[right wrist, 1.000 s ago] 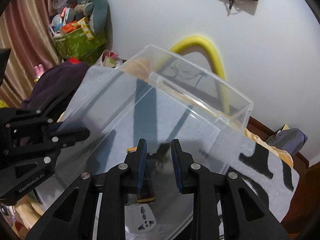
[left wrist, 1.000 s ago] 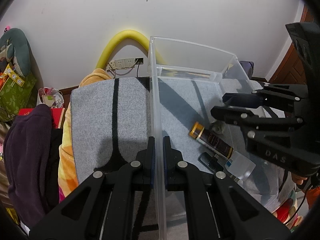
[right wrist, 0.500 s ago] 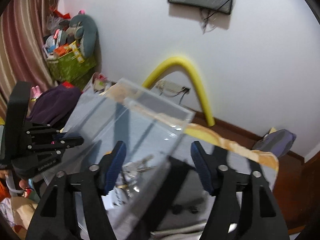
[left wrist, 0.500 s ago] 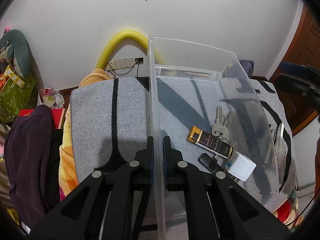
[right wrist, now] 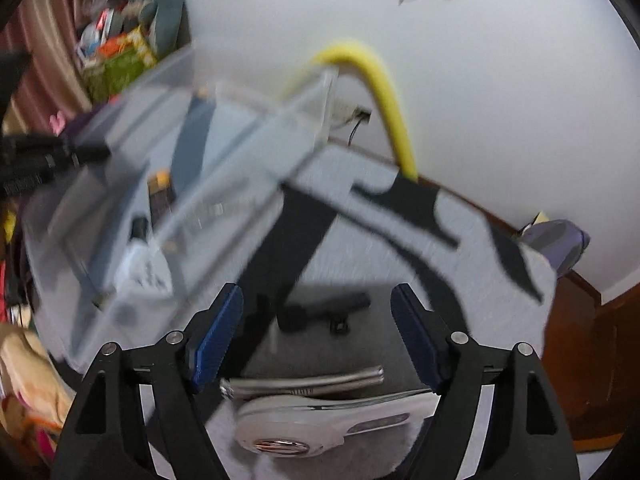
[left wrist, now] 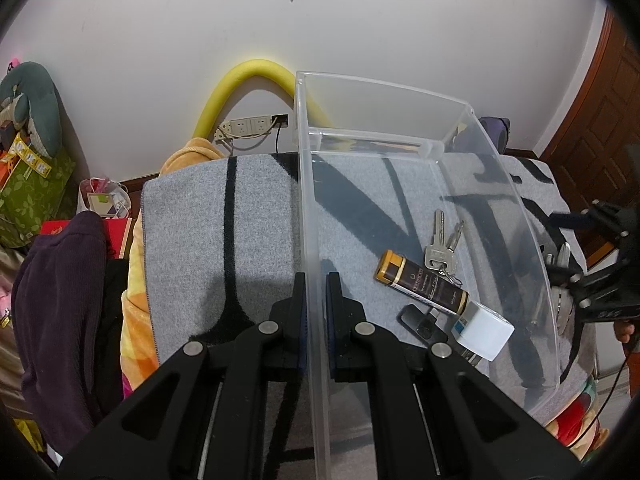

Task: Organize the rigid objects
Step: 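Return the right tool to the pile and grasp the black clip, then carry the black clip into the box and open the right tool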

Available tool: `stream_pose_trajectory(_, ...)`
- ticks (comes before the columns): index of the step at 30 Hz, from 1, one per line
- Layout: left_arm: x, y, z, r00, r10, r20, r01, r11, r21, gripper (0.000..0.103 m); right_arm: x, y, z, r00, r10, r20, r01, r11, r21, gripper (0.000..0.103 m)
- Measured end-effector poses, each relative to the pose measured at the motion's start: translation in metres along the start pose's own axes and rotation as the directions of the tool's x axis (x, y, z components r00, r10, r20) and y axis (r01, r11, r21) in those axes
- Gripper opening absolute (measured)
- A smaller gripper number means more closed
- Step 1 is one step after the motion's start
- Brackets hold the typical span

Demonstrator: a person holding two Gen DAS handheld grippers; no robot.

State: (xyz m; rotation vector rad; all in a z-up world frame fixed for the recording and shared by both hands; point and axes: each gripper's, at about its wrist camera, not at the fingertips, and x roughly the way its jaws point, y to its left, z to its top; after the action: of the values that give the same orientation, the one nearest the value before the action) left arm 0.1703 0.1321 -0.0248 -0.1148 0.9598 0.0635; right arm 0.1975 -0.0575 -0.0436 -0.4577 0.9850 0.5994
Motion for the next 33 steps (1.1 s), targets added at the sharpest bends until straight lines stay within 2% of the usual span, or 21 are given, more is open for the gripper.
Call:
stream_pose_trajectory(6, -0.001, 0.001, -0.001, 1.000, 0.001, -0.002, -0.001, 1.000, 0.003, 0.005, 0.031, -0.009, -0.001, 0.997, 0.021, -0.073, -0.020, 1.000, 0.008, 0.073)
stream_pose_trajectory(8, 0.000, 0.001, -0.002, 1.000, 0.000, -0.003, 0.000, 1.000, 0.003, 0.005, 0.036, -0.013, 0.000, 0.997, 0.016, -0.074, -0.015, 1.000, 0.011, 0.069)
stream_pose_trajectory(10, 0.000, 0.001, -0.002, 1.000, 0.000, -0.004, 0.000, 1.000, 0.004, 0.005, 0.037, -0.015, 0.001, 0.996, 0.050, -0.076, -0.049, 0.999, 0.014, 0.058)
stream_pose_trajectory(16, 0.000, 0.001, -0.002, 1.000, 0.000, -0.006, 0.000, 1.000, 0.003, 0.005, 0.024, -0.014, -0.003, 0.998, 0.045, -0.039, -0.045, 0.999, 0.015, 0.056)
stream_pose_trajectory(22, 0.000, 0.002, -0.002, 1.000, -0.002, -0.005, 0.002, 1.000, 0.002, 0.005, -0.011, -0.020, 0.009, 0.998, 0.032, 0.060, -0.036, 0.998, 0.060, 0.056)
stream_pose_trajectory(26, 0.000, 0.002, -0.002, 1.000, -0.002, -0.006, 0.002, 1.000, 0.002, 0.005, -0.047, -0.014, 0.026, 0.985, 0.048, 0.165, -0.060, 0.996, 0.071, 0.056)
stream_pose_trajectory(29, 0.000, 0.002, -0.002, 1.000, -0.002, -0.006, 0.002, 1.000, 0.001, 0.005, -0.067, 0.004, 0.046, 0.969, 0.079, 0.234, -0.093, 0.994, 0.053, 0.056)
stream_pose_trajectory(33, 0.000, 0.002, -0.002, 1.000, -0.004, -0.005, 0.004, 1.000, 0.001, 0.005, -0.075, 0.034, 0.061, 0.956, 0.114, 0.270, -0.118, 0.993, -0.001, 0.056)
